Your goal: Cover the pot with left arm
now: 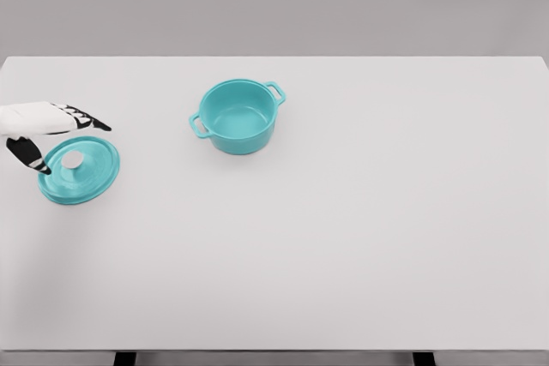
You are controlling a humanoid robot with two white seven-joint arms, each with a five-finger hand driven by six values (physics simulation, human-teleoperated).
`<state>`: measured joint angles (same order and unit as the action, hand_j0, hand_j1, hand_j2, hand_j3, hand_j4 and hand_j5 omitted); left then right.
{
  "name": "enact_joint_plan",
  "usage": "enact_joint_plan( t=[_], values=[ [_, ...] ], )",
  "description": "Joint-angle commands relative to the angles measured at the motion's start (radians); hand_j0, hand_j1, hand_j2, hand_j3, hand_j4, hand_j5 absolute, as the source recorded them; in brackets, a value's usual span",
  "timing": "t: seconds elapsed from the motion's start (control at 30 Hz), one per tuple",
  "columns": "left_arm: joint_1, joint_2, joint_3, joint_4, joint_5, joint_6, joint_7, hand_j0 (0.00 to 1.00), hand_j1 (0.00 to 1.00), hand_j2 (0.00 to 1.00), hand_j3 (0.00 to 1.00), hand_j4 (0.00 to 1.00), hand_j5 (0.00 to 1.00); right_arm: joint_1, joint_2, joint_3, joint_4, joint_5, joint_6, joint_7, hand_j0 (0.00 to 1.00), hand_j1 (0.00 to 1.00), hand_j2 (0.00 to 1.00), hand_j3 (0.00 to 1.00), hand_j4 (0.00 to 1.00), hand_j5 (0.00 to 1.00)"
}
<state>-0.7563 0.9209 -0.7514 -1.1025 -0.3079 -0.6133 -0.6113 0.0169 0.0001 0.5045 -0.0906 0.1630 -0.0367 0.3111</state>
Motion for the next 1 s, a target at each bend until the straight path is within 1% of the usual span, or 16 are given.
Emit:
enact_joint_plan(
  t=[0.0,0.03,0.1,0.13,0.17,0.23,0.4,0.43,0.53,0.8,0.97],
  values=[
    [0.000,0.004,-0.002,0.000,0.027,0.002,0.000,1.00,1.00,1.00,1.00,1.00,1.00,0.000,0.000,0.000,0.000,0.000,0.000,0.000,1.00,1.00,1.00,1.00,1.00,1.00],
    [0.002,0.007,-0.005,-0.002,0.036,0.002,0.000,1.00,1.00,1.00,1.00,1.00,1.00,0.000,0.000,0.000,0.000,0.000,0.000,0.000,1.00,1.00,1.00,1.00,1.00,1.00],
    [-0.005,0.019,-0.065,-0.007,0.136,0.002,0.000,1.00,1.00,1.00,1.00,1.00,1.00,0.000,0.000,0.000,0.000,0.000,0.000,0.000,1.00,1.00,1.00,1.00,1.00,1.00],
    [-0.006,0.026,-0.085,-0.007,0.164,0.002,0.000,1.00,1.00,1.00,1.00,1.00,1.00,0.000,0.000,0.000,0.000,0.000,0.000,0.000,1.00,1.00,1.00,1.00,1.00,1.00],
    [-0.009,0.026,-0.092,-0.007,0.173,0.002,0.000,1.00,1.00,1.00,1.00,1.00,1.00,0.000,0.000,0.000,0.000,0.000,0.000,0.000,1.00,1.00,1.00,1.00,1.00,1.00],
    [-0.041,0.032,-0.151,-0.010,0.182,0.002,0.000,1.00,1.00,1.00,1.00,1.00,1.00,0.000,0.000,0.000,0.000,0.000,0.000,0.000,1.00,1.00,1.00,1.00,1.00,1.00],
    [-0.095,0.046,-0.226,-0.010,0.184,0.002,0.000,1.00,1.00,1.00,1.00,1.00,1.00,0.000,0.000,0.000,0.000,0.000,0.000,0.000,1.00,1.00,1.00,1.00,1.00,1.00],
    [-0.110,0.046,-0.244,-0.011,0.194,0.002,0.000,1.00,1.00,1.00,1.00,1.00,1.00,0.000,0.000,0.000,0.000,0.000,0.000,0.000,1.00,1.00,1.00,1.00,1.00,1.00],
    [-0.138,0.052,-0.289,-0.042,0.214,0.002,0.000,1.00,1.00,1.00,1.00,1.00,1.00,0.000,0.000,0.000,0.000,0.000,0.000,0.000,1.00,1.00,1.00,1.00,1.00,1.00],
    [-0.150,0.075,-0.325,-0.051,0.214,0.002,0.000,1.00,1.00,1.00,1.00,1.00,1.00,0.000,0.000,0.000,0.000,0.000,0.000,0.000,1.00,1.00,1.00,1.00,1.00,1.00],
    [-0.155,0.076,-0.330,-0.042,0.207,0.002,0.000,1.00,1.00,1.00,1.00,1.00,1.00,0.000,0.000,0.000,0.000,0.000,0.000,0.000,1.00,1.00,1.00,1.00,1.00,1.00]
  ],
)
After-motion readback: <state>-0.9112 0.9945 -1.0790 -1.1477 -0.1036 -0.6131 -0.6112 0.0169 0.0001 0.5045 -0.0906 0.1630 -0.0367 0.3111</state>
